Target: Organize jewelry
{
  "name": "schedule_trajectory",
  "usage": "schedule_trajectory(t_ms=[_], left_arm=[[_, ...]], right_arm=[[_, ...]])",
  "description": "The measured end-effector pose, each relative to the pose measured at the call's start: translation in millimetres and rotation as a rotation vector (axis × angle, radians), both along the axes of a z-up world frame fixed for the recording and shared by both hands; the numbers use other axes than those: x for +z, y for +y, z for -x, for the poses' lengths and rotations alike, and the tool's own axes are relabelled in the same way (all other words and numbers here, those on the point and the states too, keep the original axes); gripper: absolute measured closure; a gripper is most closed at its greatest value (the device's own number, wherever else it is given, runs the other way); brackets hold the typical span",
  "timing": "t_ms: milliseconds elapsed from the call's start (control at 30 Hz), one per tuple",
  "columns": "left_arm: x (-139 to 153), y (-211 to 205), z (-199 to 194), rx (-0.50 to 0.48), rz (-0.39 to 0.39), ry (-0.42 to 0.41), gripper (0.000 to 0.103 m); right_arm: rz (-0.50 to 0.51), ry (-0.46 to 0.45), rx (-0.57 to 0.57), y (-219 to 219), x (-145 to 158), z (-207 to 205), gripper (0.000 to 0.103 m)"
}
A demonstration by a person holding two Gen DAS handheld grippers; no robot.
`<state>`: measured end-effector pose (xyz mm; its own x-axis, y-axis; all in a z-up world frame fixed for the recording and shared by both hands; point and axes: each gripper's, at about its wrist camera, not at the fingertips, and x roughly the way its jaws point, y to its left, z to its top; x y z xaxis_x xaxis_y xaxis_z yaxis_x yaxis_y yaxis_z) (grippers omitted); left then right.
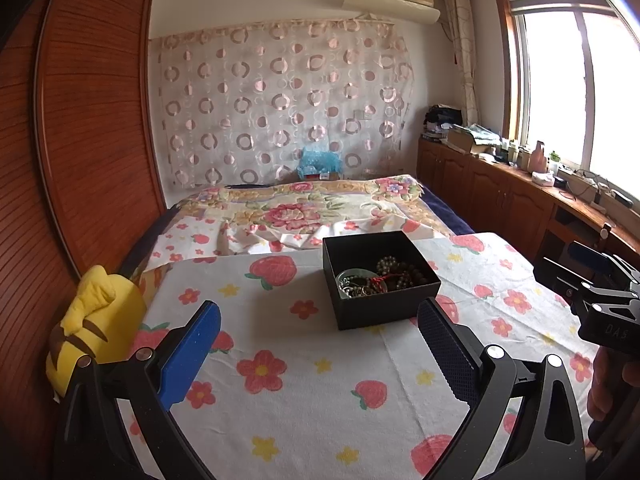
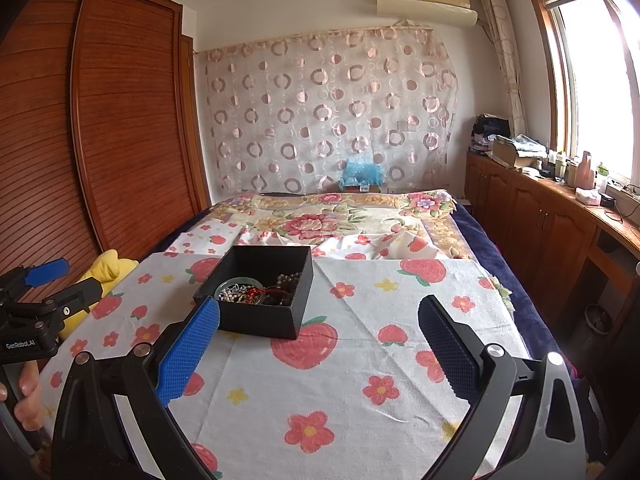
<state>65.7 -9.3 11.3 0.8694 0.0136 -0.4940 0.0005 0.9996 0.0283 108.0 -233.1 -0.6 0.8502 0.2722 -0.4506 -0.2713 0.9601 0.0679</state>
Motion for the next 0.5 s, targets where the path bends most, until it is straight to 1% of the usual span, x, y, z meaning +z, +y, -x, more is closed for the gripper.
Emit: schedule_trajectory(t_ms=[500], left_arm=[[2.8, -3.7, 1.2, -0.002, -0.002, -0.002, 0.008]], right_arm=[[-0.001, -0.002, 0.000, 0.8, -0.2, 0.6, 0.003]])
